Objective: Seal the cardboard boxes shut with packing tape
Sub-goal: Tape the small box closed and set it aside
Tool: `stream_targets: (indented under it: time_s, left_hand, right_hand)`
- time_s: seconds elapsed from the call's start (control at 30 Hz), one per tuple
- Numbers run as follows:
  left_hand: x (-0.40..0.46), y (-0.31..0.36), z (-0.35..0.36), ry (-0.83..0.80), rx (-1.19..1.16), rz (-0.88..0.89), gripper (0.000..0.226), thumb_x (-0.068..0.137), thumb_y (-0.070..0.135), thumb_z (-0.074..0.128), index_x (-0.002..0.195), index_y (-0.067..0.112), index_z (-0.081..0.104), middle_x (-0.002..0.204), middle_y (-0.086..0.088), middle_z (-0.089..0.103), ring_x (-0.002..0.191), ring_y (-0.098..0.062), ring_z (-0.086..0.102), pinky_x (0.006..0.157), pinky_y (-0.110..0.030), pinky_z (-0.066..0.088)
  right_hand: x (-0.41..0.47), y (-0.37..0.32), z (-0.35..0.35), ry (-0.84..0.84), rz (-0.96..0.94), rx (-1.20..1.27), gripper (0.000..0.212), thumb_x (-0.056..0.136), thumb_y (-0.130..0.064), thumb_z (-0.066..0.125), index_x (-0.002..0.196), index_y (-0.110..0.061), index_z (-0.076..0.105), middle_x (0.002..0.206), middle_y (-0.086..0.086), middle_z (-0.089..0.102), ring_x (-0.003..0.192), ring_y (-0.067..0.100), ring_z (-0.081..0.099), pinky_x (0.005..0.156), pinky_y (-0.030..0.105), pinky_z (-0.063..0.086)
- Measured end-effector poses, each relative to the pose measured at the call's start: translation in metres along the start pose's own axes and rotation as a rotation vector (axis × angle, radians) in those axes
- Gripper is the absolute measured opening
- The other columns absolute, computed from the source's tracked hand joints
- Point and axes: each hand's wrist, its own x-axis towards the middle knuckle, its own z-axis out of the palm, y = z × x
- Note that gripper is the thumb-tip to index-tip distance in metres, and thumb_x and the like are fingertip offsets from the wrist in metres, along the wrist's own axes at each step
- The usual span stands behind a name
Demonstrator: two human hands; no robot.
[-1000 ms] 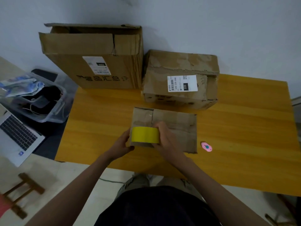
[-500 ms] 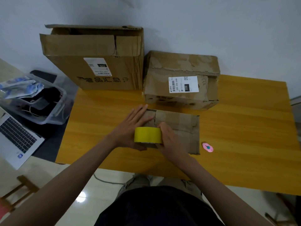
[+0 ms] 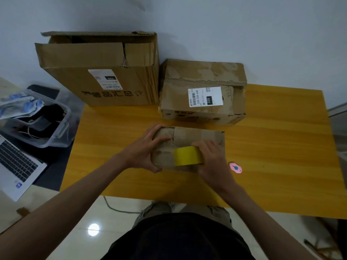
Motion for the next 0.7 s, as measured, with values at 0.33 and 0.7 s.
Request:
stream_targets:
  time_s: [0.33, 0.7]
  left_hand:
    - [0.001, 0.002, 0.001, 0.013, 0.006, 0.019, 0.111, 0.062, 0.056, 0.089, 0.152, 0.026, 0.033, 0.164, -0.008, 0.004, 0.155, -0.029, 0.004, 0.118, -0.052, 0.034]
    - [0.001, 0.005, 0.002, 0.015, 0.041, 0.018, 0.108, 0.064, 0.056, 0.089, 0.152, 0.025, 0.035, 0.165, -0.006, 0.003, 0.154, -0.032, 0.010, 0.109, -0.059, 0.044]
  right_hand:
    - [-0.076, 0.111, -0.089, 0.077, 0.135, -0.199, 0.074, 0.049, 0.033, 0.059, 0.105, -0.013, 0.043, 0.105, 0.006, 0.042, 0.090, 0.030, 0.042, 0.063, 0.038, 0.034]
    - [-0.085, 0.142, -0.059, 0.001, 0.189, -0.107, 0.068, 0.061, 0.029, 0.054, 0.110, -0.017, 0.043, 0.107, 0.013, 0.047, 0.095, 0.032, 0.046, 0.066, 0.044, 0.042]
